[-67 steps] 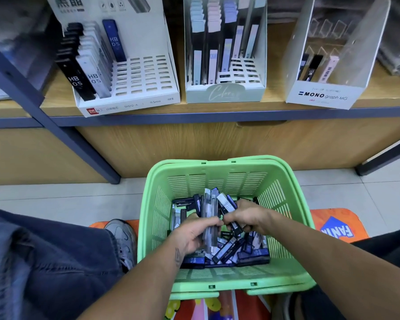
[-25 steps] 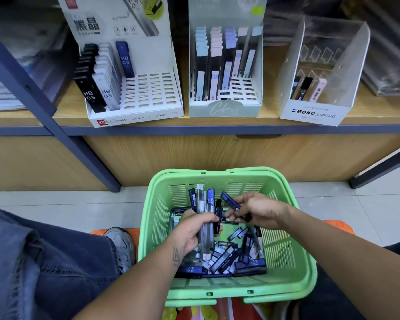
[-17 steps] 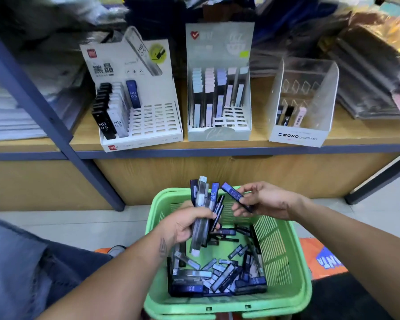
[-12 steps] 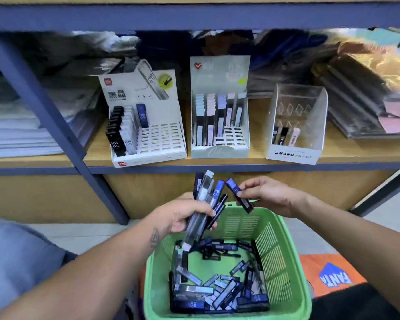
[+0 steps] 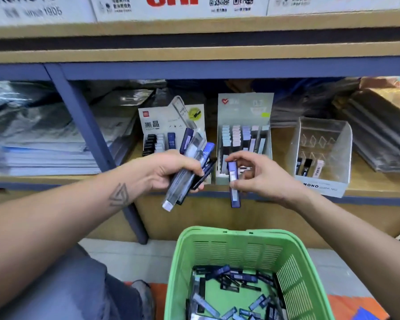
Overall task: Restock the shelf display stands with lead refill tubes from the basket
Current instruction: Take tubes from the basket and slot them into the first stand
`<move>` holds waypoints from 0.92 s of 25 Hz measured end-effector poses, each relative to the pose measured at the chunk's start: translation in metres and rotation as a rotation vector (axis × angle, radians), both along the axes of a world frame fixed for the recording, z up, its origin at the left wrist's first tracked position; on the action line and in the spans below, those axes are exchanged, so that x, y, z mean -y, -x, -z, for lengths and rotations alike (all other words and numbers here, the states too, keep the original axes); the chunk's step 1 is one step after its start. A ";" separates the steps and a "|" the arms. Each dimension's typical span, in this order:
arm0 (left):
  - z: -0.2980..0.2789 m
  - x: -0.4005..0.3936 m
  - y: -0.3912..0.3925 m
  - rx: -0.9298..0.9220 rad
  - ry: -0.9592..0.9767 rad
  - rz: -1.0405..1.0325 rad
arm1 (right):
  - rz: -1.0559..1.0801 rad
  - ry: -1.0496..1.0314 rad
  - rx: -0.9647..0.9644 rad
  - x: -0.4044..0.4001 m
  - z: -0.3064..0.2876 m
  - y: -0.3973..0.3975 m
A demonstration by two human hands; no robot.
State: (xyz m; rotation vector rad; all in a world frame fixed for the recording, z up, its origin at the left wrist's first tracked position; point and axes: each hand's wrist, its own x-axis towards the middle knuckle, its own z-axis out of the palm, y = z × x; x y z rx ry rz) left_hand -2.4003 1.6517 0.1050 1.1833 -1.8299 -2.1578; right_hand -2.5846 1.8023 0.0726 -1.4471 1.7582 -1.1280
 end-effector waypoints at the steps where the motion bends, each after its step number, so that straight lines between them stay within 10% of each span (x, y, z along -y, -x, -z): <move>1: -0.008 0.008 0.000 -0.017 0.009 -0.040 | 0.004 0.016 -0.044 0.008 -0.004 -0.005; 23: -0.027 0.118 -0.067 -0.086 -0.144 -0.251 | 0.180 0.214 -0.507 0.213 -0.007 -0.052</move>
